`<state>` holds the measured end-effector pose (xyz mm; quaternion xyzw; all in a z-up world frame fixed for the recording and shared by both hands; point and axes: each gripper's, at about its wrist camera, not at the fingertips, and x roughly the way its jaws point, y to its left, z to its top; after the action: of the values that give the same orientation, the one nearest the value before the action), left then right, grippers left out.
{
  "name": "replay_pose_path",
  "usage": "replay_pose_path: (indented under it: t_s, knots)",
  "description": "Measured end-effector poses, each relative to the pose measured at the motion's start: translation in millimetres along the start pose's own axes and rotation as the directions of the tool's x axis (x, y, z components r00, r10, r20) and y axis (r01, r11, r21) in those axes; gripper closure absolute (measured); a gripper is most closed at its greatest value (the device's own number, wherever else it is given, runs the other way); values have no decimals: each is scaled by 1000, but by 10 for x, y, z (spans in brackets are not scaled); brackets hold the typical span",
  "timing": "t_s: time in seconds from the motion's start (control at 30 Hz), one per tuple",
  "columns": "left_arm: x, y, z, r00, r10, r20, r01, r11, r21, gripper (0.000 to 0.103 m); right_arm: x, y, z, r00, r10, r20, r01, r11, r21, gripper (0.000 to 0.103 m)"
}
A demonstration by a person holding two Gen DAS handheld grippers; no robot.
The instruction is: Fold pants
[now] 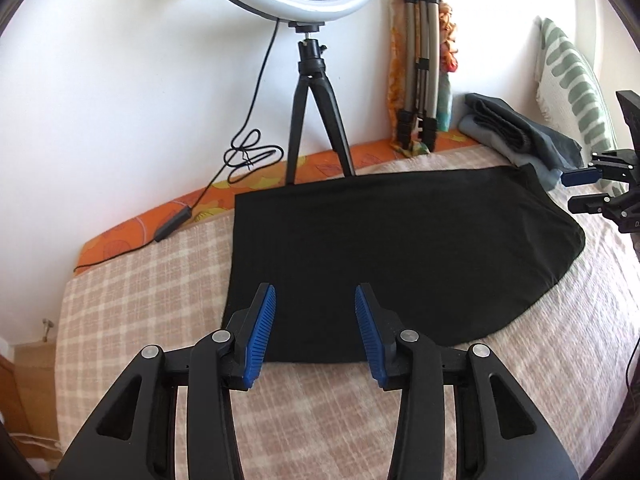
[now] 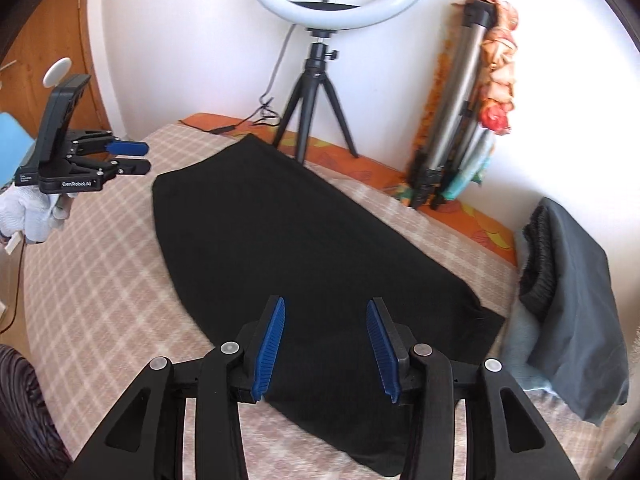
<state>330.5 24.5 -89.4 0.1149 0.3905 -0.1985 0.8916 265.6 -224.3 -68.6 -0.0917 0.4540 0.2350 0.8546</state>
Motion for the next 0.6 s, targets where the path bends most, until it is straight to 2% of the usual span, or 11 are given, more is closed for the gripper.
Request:
replay_pose_path:
  t_s: [0.2, 0.3, 0.33, 0.4, 0.6]
  knots:
    - [-63, -254, -282, 995, -86, -42, 86, 996, 3, 63, 274, 713, -16, 994, 106, -40, -109, 990, -89, 57]
    - [-16, -302, -407, 995, -83, -52, 84, 996, 6, 63, 475, 950, 17, 986, 145, -86, -154, 980, -122, 57]
    - [11, -303, -443, 993, -103, -59, 103, 995, -4, 63, 548, 1026, 23, 983, 153, -105, -166, 977, -130, 58]
    - [72, -307, -485, 989, -135, -67, 134, 991, -23, 63, 684, 1161, 43, 980, 146, -132, -166, 973, -159, 58]
    - [173, -365, -489, 982, -178, -67, 179, 984, 13, 63, 1029, 1351, 173, 980, 95, -174, -132, 968, -214, 61]
